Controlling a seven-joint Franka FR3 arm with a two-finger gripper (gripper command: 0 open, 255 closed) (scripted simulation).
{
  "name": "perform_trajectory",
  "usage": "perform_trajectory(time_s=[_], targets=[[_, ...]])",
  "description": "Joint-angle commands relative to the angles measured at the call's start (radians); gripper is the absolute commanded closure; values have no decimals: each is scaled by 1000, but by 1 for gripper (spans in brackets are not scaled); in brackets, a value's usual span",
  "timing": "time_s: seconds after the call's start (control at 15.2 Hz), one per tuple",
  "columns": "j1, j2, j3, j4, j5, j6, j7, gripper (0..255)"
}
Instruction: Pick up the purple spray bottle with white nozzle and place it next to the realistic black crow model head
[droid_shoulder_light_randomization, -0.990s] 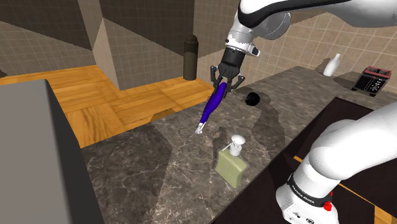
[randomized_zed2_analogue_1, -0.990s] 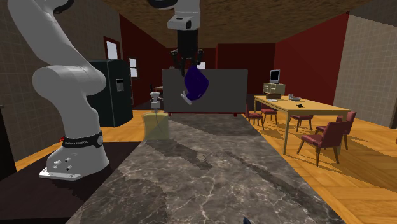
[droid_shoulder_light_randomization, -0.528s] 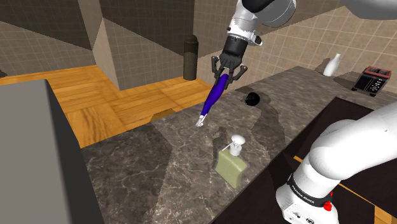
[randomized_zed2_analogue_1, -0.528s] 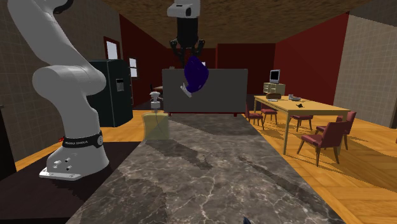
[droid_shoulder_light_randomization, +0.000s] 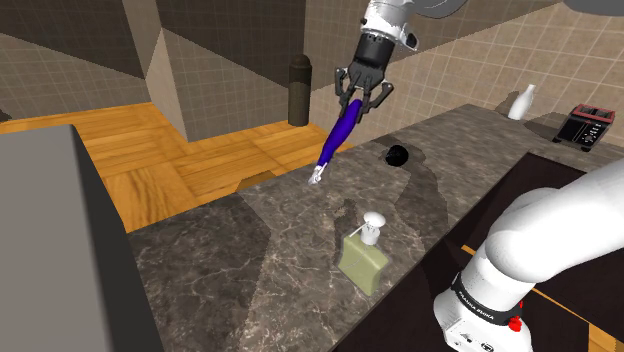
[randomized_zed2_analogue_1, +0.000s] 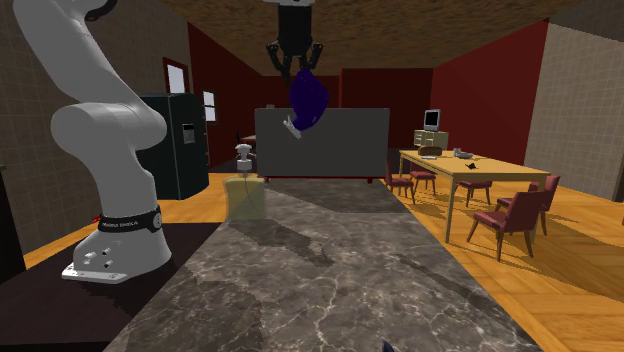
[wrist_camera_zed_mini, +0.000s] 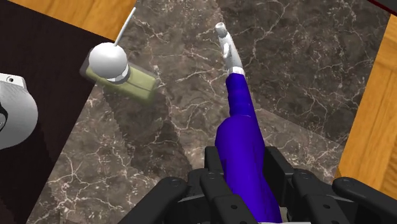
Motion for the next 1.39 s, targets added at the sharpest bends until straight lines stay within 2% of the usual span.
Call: perform_trajectory(time_s=[0.0, 0.07, 0.66, 1.32], targets=[[0, 0, -2, 27, -1, -25, 9, 255], [0, 2, -2, 37, -2, -33, 12, 255], [-76, 46, -159, 15, -87, -43, -209, 255], [-154, 196, -329, 95, -158, -44, -455, 255]])
